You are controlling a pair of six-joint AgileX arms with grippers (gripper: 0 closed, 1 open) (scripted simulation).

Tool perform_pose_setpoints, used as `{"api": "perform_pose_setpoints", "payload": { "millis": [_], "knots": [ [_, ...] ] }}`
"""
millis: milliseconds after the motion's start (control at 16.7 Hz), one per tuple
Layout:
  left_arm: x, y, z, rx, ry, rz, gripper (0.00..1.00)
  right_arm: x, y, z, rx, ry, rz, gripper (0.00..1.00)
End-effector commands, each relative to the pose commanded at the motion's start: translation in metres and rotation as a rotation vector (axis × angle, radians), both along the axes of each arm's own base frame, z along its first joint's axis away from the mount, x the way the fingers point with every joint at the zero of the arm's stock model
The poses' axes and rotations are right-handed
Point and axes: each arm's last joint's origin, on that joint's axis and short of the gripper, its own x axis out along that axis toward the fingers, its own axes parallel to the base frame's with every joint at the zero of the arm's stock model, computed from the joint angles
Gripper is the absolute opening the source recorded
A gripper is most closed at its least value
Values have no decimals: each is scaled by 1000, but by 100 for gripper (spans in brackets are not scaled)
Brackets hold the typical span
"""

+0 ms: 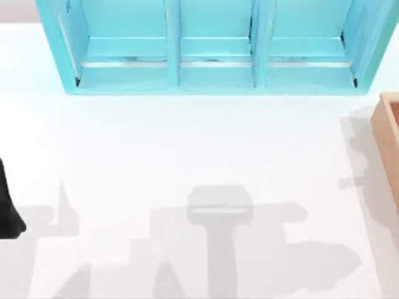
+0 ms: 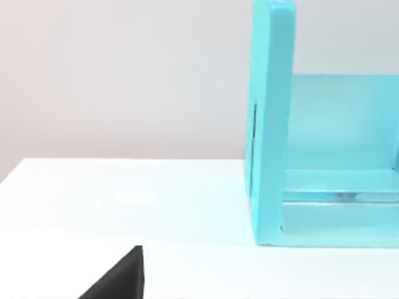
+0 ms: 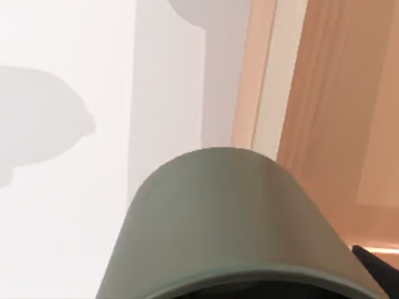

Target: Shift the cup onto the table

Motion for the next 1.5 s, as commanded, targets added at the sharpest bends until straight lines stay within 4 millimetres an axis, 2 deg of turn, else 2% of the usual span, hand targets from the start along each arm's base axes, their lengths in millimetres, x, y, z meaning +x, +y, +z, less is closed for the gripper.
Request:
{"api": "perform_pose_setpoints", "payload": {
  "millis": [180,360,600,780,960,1080,1500],
  "knots": [
    [0,0,0,0,0,0,100,6,52,-1,-33,10,-27,0],
    [0,0,0,0,0,0,100,-3,117,0,-54,-11,-39,0],
    [0,0,0,0,0,0,100,-42,201,3,-40,-54,-40,0],
    [0,0,0,0,0,0,100,-79,245,3,-21,-70,-80,0],
    [0,0,0,0,0,0,100,-106,269,1,-12,-75,-106,0],
    [0,0,0,0,0,0,100,-114,276,0,-14,-76,-109,0],
    [0,0,0,0,0,0,100,-114,276,-4,-16,-75,-111,0]
  ]
}}
